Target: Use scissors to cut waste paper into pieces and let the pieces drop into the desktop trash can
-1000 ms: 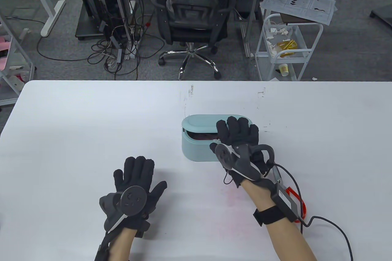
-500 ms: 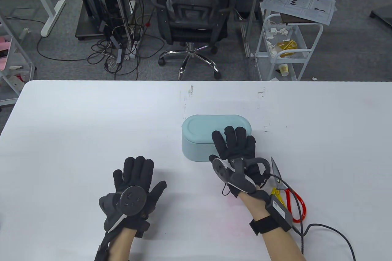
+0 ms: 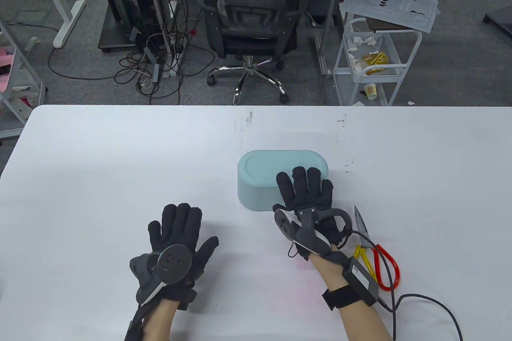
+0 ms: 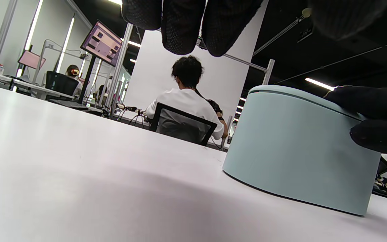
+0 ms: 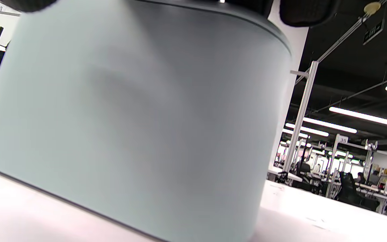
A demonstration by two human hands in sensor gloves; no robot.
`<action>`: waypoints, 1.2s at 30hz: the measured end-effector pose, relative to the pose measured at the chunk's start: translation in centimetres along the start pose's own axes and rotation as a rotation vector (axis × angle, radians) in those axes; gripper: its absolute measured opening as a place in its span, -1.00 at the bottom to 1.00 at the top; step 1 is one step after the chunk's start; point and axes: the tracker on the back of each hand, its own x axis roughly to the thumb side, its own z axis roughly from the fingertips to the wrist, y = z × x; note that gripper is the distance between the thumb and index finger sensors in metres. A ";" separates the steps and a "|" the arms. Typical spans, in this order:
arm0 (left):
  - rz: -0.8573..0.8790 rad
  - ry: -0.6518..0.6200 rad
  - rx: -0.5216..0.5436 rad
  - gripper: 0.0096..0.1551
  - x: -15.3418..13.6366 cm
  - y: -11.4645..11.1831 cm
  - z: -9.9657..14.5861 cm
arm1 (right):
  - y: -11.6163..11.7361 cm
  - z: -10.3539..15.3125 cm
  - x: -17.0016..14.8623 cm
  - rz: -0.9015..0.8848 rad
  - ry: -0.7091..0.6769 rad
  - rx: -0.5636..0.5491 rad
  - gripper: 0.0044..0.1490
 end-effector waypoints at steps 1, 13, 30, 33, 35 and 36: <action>-0.001 0.000 0.001 -0.03 0.0 0.0 0.0 | -0.2 -0.1 -0.2 -0.022 0.003 0.019 -0.01; -0.018 -0.007 -0.001 -0.02 0.2 0.1 -0.1 | -3.2 3.6 -6.3 -0.174 -0.001 0.035 -0.04; -0.027 -0.024 -0.021 0.03 0.5 -0.2 0.1 | -0.3 13.3 -17.2 -0.321 0.115 0.163 0.04; -0.026 -0.023 -0.026 0.03 0.6 -0.2 0.1 | 0.4 13.7 -17.2 -0.280 0.114 0.167 0.04; -0.028 -0.023 -0.028 0.03 0.6 -0.2 0.2 | 0.7 13.7 -16.9 -0.245 0.109 0.149 0.03; -0.028 -0.024 -0.025 0.03 0.6 -0.2 0.2 | 0.7 13.8 -16.8 -0.241 0.107 0.147 0.03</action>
